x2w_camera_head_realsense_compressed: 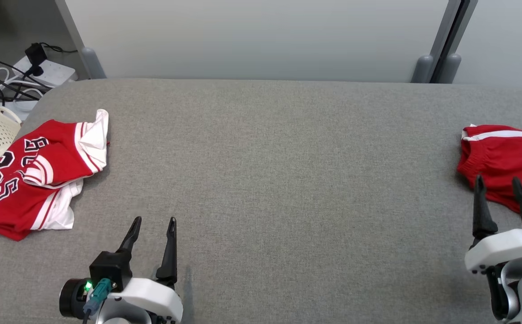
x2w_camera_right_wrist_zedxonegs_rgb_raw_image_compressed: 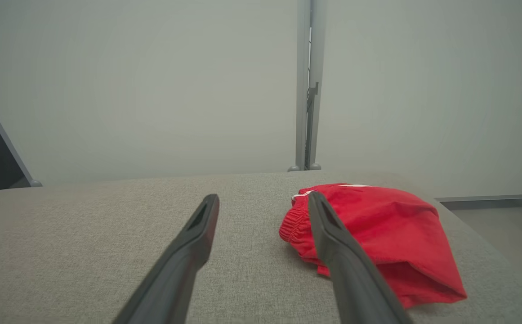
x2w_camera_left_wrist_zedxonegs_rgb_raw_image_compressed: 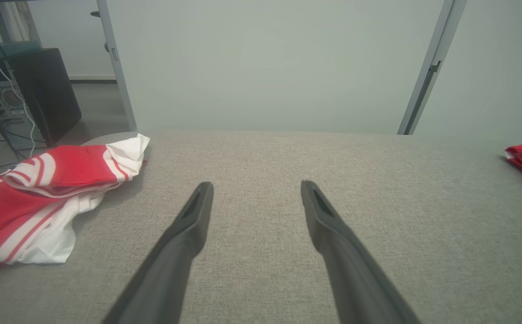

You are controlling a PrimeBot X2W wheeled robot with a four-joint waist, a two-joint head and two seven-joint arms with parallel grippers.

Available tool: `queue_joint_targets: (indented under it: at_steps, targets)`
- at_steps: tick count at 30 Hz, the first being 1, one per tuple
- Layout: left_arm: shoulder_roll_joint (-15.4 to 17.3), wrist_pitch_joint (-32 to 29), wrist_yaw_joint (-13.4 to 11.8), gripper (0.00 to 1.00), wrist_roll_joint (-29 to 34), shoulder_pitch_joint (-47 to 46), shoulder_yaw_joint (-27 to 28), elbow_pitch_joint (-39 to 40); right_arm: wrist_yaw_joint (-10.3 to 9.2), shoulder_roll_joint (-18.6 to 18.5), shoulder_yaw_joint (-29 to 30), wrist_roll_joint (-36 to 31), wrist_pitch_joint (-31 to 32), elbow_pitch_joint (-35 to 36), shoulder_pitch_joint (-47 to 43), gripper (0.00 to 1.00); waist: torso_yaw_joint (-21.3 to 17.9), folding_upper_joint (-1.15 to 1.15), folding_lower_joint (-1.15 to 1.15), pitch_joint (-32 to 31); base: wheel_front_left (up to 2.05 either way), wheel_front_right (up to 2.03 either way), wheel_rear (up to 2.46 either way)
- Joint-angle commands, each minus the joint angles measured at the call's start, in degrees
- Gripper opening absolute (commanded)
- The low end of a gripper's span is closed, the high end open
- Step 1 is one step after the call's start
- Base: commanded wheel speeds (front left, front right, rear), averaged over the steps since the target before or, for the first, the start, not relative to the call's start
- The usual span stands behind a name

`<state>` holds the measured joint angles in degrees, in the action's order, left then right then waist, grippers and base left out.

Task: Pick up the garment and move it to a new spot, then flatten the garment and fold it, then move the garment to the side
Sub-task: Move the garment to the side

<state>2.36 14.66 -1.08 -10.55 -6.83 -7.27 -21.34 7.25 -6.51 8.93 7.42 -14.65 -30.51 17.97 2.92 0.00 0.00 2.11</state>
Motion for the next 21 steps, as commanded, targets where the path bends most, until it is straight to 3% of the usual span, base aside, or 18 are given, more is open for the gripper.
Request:
queue_joint_targets:
  at_steps: [1,21]
  targets:
    - [0.52,0.34,-0.56,1.0,0.15,-0.55,2.07,1.09,0.24,-0.22,-1.67,0.26,-0.35,2.13,-0.38,1.0,0.16,0.0,0.0,-0.91,0.0,0.0,0.0]
    - [0.52,0.34,-1.15,1.0,1.29,2.13,5.01,2.53,0.24,2.45,-1.34,0.54,-0.35,6.98,-8.02,1.0,0.38,0.0,0.0,-2.62,0.0,0.0,0.0]
